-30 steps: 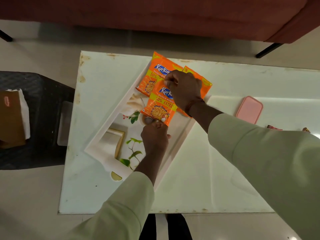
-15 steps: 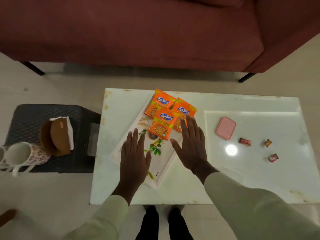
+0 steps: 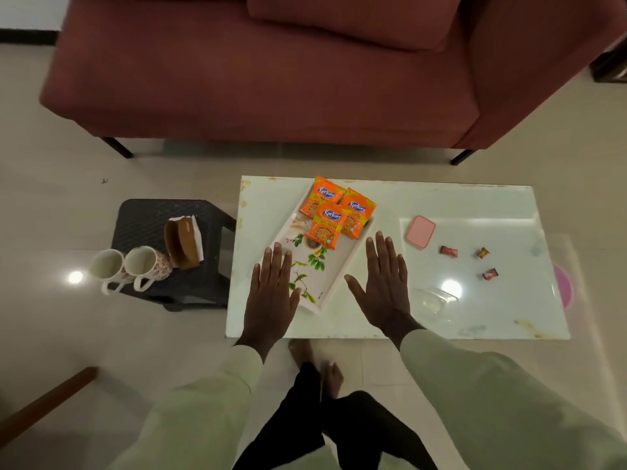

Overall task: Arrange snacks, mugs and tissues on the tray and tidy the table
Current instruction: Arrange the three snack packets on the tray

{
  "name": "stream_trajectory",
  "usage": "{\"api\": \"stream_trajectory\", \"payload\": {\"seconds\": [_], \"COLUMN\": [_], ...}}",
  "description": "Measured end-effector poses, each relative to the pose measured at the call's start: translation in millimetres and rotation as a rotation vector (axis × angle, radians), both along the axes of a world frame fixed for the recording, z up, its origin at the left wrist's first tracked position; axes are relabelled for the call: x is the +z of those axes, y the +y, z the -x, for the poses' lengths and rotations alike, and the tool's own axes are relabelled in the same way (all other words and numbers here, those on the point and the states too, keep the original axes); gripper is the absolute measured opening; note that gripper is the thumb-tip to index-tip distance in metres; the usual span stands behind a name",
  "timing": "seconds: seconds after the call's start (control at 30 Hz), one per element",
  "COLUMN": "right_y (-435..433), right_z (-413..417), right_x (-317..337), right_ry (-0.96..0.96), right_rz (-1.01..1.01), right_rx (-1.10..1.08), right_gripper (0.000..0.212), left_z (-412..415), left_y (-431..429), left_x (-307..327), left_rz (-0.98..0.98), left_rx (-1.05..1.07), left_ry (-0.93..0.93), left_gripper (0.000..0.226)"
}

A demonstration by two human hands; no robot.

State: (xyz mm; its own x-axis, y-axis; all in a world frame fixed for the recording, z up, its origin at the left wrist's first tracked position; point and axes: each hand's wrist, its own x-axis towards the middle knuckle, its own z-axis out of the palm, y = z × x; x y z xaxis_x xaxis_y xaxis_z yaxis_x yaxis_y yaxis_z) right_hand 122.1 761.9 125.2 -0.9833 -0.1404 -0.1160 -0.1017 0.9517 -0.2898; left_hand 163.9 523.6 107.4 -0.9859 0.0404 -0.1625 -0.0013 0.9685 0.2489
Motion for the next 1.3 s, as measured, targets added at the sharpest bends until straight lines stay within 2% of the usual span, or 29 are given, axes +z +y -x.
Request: {"api": "stream_trajectory", "payload": {"seconds": [0.37, 0.63, 0.93, 1.13, 1.3], "right_y": [-4.2, -51.9, -153.9, -261.9, -345.0], "right_z": [-47.6, -56.1, -69.1, -79.7, -90.5], "right_x": [44.3, 53.7, 43.5, 30.4, 15.9], "right_ry": [0.019, 0.030, -0.008, -0.055, -0.100], "right_rz": [0.017, 0.031, 0.048, 0.057, 0.075], "right_rx": [0.078, 0.126, 0.098, -0.014, -0.023], "right_gripper": [0.082, 0.084, 0.083, 0.084, 0.083], "left_z": [-61.0, -76.7, -74.1, -73.0, -80.0], "left_y": [13.8, -30.9, -137.2, -251.7, -344.3], "left_x": [54.0, 66.0, 62.5, 56.7, 42.9], "left_rz": [0.006, 0.036, 0.005, -0.009, -0.072], "left_rx": [0.124, 0.209, 0.213, 0.142, 0.194], "left_ry": [0.011, 0.032, 0.050, 0.028, -0.006], "left_gripper": [0.078, 0.078, 0.080, 0.078, 0.079]}}
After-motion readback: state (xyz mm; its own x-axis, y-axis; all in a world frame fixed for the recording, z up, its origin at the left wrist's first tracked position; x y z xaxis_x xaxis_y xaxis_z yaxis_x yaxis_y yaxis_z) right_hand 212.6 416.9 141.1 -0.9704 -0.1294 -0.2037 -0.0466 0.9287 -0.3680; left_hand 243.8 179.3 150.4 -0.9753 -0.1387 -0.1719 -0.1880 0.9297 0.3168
